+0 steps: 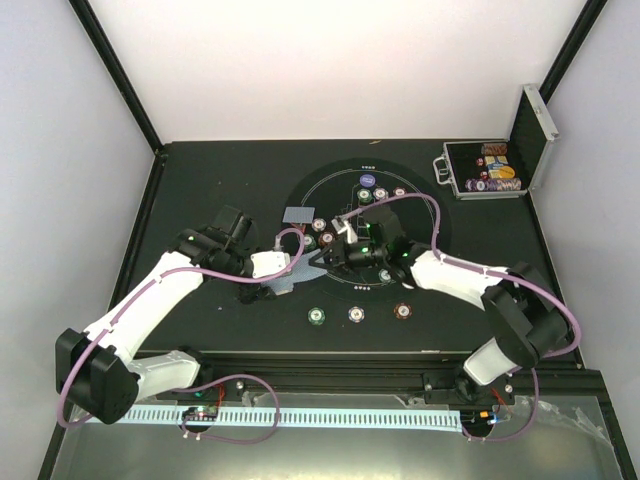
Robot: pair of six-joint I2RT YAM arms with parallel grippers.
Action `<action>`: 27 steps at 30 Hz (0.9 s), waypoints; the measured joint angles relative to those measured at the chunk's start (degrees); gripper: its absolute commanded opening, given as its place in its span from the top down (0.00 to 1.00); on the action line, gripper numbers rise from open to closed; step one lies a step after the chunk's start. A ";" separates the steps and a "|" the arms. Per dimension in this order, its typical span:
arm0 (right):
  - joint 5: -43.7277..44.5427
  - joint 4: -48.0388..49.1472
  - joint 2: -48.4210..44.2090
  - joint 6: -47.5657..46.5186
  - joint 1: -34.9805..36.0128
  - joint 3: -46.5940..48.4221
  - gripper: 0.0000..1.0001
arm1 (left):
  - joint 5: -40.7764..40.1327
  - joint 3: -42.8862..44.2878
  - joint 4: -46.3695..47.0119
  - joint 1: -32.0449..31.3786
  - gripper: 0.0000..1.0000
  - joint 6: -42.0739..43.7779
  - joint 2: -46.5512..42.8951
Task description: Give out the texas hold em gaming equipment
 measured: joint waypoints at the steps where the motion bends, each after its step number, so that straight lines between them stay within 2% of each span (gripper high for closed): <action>1: -0.26 -0.48 -0.26 -0.24 -0.87 0.00 0.99 | 0.00 0.00 0.02 0.00 0.98 0.00 0.00; 7: -1.95 -4.74 -2.23 -3.34 -8.55 0.96 0.99 | 0.00 0.00 0.04 0.00 0.98 0.09 0.00; 12: -4.33 -10.67 0.46 -7.91 -16.37 7.52 0.99 | -0.02 0.00 0.00 0.00 0.98 0.11 0.02; 16: -4.79 -16.35 9.18 -12.50 -23.34 19.96 0.99 | -0.09 0.00 -0.07 0.00 0.99 0.13 0.17; 20: -2.45 -25.09 22.67 -17.18 -28.46 38.01 0.99 | -0.22 0.00 -0.20 0.00 0.98 0.11 0.28; 27: 4.87 -38.84 44.57 -22.82 -31.50 67.10 0.99 | -0.52 0.00 -0.85 0.00 0.98 0.09 0.61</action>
